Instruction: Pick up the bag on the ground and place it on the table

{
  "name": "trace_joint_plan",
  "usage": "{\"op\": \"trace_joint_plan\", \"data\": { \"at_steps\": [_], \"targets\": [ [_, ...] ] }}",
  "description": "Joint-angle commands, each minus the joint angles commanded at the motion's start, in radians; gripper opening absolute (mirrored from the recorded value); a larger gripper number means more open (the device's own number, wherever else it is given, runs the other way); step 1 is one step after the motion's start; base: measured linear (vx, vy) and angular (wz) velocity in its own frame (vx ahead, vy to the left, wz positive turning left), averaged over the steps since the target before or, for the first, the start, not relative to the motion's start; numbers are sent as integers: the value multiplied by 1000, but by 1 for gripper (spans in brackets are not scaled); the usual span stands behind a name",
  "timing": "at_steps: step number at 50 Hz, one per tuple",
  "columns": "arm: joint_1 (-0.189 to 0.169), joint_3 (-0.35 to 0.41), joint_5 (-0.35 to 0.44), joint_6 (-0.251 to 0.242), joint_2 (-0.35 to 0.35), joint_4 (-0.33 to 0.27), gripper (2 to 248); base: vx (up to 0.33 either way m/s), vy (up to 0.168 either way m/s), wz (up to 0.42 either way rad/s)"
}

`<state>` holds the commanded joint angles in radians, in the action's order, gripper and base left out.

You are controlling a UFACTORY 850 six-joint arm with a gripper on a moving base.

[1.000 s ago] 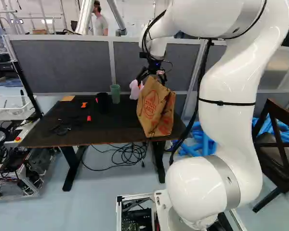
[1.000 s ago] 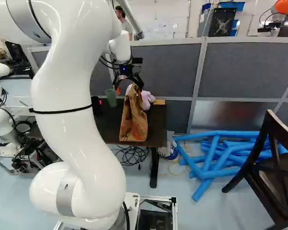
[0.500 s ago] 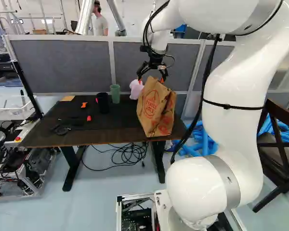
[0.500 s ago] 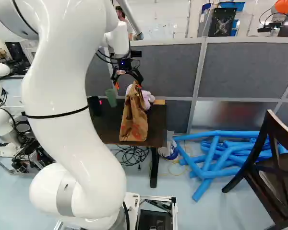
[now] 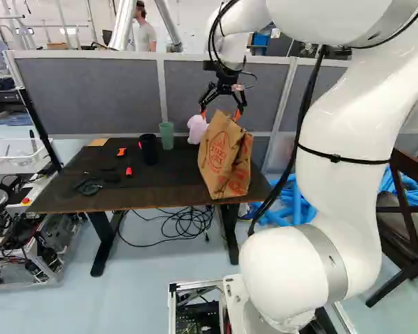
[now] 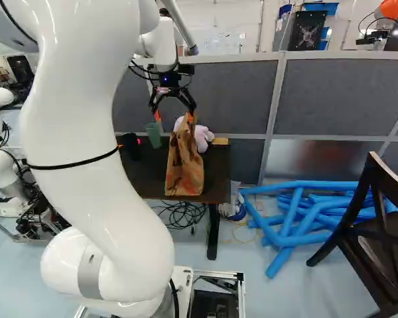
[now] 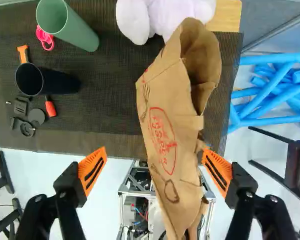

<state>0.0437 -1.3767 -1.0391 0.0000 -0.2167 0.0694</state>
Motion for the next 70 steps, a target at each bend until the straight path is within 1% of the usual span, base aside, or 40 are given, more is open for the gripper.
{"op": "trace_joint_plan", "data": {
  "at_steps": [21, 29, 39, 70],
  "targets": [
    [-1, -26, -179, 0, 39, 0, 247, 0, 0, 0],
    [-1, -29, -229, 0, 56, 0, 247, 0, 0, 0],
    [-1, -30, -244, 0, 59, 0, 247, 0, 0, 0],
    [-1, -30, -245, 0, 60, 0, 247, -8, 0, 0]
  ]
}}
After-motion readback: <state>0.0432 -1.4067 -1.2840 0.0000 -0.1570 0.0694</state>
